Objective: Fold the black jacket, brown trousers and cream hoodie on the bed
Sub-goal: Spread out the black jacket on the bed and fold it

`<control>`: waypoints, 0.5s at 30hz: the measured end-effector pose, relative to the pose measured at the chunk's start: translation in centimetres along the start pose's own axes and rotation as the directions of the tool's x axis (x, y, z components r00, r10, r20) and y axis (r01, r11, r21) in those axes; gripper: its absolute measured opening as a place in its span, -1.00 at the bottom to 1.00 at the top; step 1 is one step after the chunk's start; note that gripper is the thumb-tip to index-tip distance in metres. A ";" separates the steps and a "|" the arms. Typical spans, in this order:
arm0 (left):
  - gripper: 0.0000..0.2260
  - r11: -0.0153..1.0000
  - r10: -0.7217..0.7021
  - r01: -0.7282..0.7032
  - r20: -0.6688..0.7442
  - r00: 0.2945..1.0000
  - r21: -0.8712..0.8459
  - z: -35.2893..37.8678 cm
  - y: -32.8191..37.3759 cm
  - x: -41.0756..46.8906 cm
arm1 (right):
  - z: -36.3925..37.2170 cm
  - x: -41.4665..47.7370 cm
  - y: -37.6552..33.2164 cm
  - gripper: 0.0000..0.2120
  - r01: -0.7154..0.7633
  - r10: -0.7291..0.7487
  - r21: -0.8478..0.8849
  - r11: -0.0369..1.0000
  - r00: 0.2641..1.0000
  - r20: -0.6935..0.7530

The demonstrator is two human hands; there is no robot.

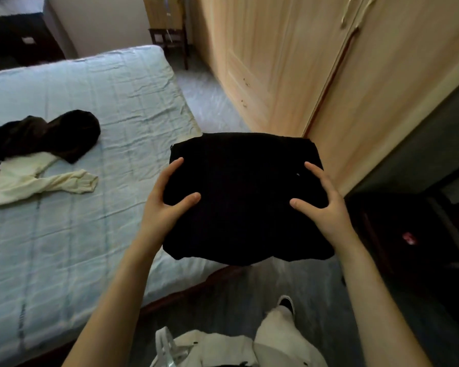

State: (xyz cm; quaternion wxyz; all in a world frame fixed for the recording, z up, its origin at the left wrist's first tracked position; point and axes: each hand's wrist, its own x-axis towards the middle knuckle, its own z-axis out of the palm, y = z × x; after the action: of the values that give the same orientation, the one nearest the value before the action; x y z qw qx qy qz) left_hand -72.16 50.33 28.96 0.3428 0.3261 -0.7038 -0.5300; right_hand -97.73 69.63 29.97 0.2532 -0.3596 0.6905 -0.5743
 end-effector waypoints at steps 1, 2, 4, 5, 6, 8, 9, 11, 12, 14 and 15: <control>-0.41 1.000 0.005 -0.005 0.009 1.000 0.002 1.8 0.0 0.8 | -1.4 0.6 0.6 -0.33 -0.010 0.010 0.000 1.000 1.000 -0.015; -0.41 1.000 0.015 -0.015 0.015 1.000 0.007 3.7 0.0 1.8 | -2.9 1.4 1.3 -0.34 -0.015 0.015 0.003 1.000 1.000 -0.024; -0.41 1.000 0.025 -0.025 0.011 1.000 0.004 7.8 -0.2 3.7 | -6.2 3.4 2.3 -0.34 -0.034 0.034 0.006 0.999 0.999 -0.020; -0.41 1.000 0.029 -0.029 0.004 1.000 -0.003 9.8 -0.1 4.7 | -8.0 4.6 2.7 -0.34 -0.034 0.034 0.001 0.999 0.999 -0.022; -0.41 1.000 0.029 -0.029 0.001 1.000 -0.007 11.7 0.0 5.7 | -9.7 5.7 3.2 -0.33 -0.032 0.032 -0.009 0.999 0.999 -0.020; -0.41 1.000 0.005 -0.005 -0.001 1.000 -0.005 15.3 0.4 7.5 | -13.0 8.0 4.0 -0.33 -0.050 0.050 -0.019 0.999 0.999 -0.004; -0.40 1.000 -0.003 0.003 -0.017 1.000 -0.001 16.9 0.7 8.4 | -14.6 9.3 4.4 -0.33 -0.057 0.058 -0.019 0.998 0.998 0.011; -0.39 1.000 -0.020 0.021 -0.065 0.998 0.013 19.4 1.1 10.1 | -16.9 12.4 4.9 -0.34 -0.060 0.061 -0.020 0.998 0.997 0.045; -0.38 0.999 -0.029 0.031 -0.083 0.996 0.020 20.1 1.1 11.0 | -17.5 14.1 5.2 -0.34 -0.063 0.064 -0.018 0.998 0.996 0.063; -0.38 0.998 -0.051 0.055 -0.119 0.992 0.026 21.0 1.0 13.0 | -18.0 17.6 6.1 -0.34 -0.056 0.057 -0.013 0.998 0.992 0.109; -0.38 0.997 -0.065 0.069 -0.141 0.988 0.029 21.1 0.9 14.1 | -17.9 19.5 6.4 -0.34 -0.054 0.055 -0.011 0.998 0.990 0.128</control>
State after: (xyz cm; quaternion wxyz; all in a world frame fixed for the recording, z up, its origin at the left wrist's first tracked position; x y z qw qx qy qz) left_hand -97.55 49.96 27.48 0.3678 0.3917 -0.6756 -0.5049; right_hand -124.64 65.71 28.71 0.3112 -0.3776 0.6847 -0.5402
